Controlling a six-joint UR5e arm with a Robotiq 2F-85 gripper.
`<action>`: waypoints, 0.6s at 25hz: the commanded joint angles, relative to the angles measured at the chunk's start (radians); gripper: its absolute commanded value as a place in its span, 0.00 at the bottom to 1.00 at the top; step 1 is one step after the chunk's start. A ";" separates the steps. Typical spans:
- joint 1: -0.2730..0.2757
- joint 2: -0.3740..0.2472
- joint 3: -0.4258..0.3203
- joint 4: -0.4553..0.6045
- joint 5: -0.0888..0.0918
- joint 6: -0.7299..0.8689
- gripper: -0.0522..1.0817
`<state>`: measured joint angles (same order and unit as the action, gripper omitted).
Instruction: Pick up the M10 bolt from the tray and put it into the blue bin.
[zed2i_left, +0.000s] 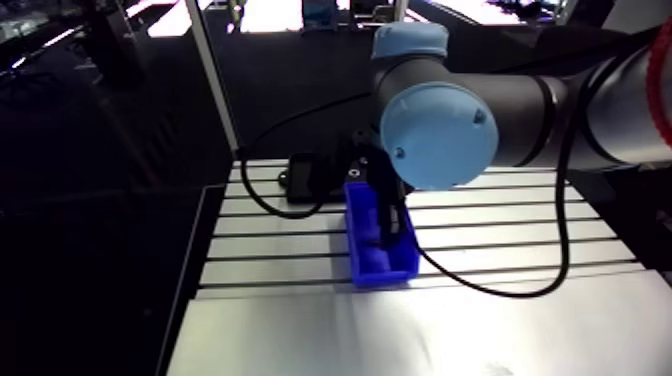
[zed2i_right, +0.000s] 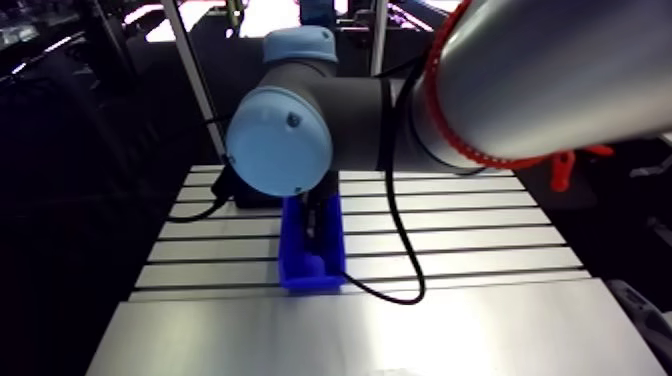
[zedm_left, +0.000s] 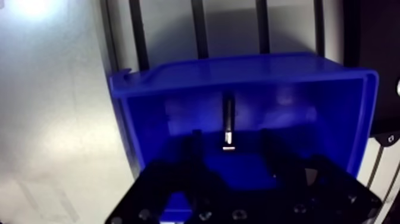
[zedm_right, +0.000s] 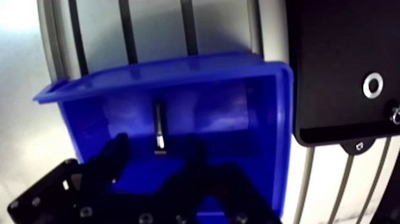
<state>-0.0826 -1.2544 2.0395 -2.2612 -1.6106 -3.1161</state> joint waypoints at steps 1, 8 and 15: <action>0.004 -0.044 -0.008 0.042 -0.016 0.003 0.06; 0.007 -0.147 -0.077 0.226 -0.010 0.049 0.06; 0.007 -0.190 -0.242 0.453 -0.010 0.274 0.06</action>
<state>-0.0749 -1.4126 1.9051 -1.9519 -1.6203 -3.0101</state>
